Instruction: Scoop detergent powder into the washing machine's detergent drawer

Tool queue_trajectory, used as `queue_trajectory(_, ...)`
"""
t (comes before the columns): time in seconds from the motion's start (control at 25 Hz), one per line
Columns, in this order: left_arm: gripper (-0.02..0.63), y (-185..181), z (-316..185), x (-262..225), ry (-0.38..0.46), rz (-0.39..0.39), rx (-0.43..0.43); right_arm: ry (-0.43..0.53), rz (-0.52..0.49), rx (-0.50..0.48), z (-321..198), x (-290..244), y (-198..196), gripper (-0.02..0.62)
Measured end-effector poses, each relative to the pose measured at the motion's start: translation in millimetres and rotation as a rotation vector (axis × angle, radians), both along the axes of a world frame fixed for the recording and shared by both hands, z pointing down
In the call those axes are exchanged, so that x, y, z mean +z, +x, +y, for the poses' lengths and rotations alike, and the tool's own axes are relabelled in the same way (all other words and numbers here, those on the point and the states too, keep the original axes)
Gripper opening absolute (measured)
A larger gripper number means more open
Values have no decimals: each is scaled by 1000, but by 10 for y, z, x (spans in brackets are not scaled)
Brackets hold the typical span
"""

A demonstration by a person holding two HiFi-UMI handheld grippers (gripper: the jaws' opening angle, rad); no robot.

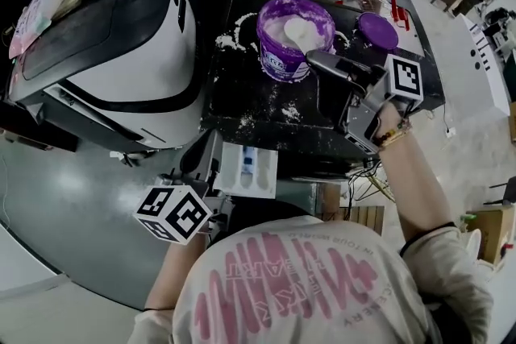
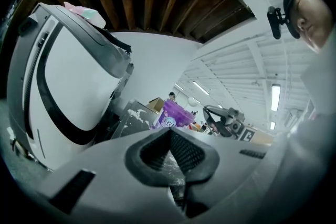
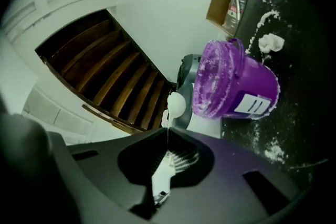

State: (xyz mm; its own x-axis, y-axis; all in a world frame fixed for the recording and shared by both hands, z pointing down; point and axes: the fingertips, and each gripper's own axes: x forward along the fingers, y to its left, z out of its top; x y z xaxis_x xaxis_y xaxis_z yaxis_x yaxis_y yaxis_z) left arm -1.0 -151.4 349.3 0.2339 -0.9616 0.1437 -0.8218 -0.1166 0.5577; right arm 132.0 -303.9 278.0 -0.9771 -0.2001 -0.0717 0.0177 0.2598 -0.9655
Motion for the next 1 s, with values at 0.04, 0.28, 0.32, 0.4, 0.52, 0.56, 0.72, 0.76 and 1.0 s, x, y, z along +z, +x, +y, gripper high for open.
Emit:
queue_trajectory(0.04, 3, 21, 1, -12, 4, 8, 2, -11, -9, 4, 48, 35, 20, 2)
queue_trajectory(0.28, 3, 258, 67, -38, 32, -11, 90, -25, -13, -14, 437, 266, 114, 2)
queue_trajectory(0.32, 3, 288, 78, -21, 30, -18, 104, -28, -16, -17, 509, 301, 123, 2)
queue_trajectory(0.4, 3, 338, 98, 22, 21, -23, 127, -51, -32, -16, 654, 371, 146, 2)
queue_trajectory(0.52, 3, 392, 96, 85, 10, -24, 138, -95, -58, -12, 830, 467, 175, 2)
queue_trajectory(0.56, 3, 408, 91, 103, 5, -24, 139, -107, -63, -12, 881, 498, 184, 2)
queue_trajectory(0.72, 3, 488, 97, 127, -5, -22, 153, -151, -69, 8, 1054, 651, 251, 2)
queue_trajectory(0.76, 3, 509, 95, 127, -2, -19, 156, -154, -66, 13, 1081, 689, 270, 2)
queue_trajectory(1.0, 3, 638, 161, 211, -30, -37, 197, -183, -52, 21, 1274, 903, 344, 2)
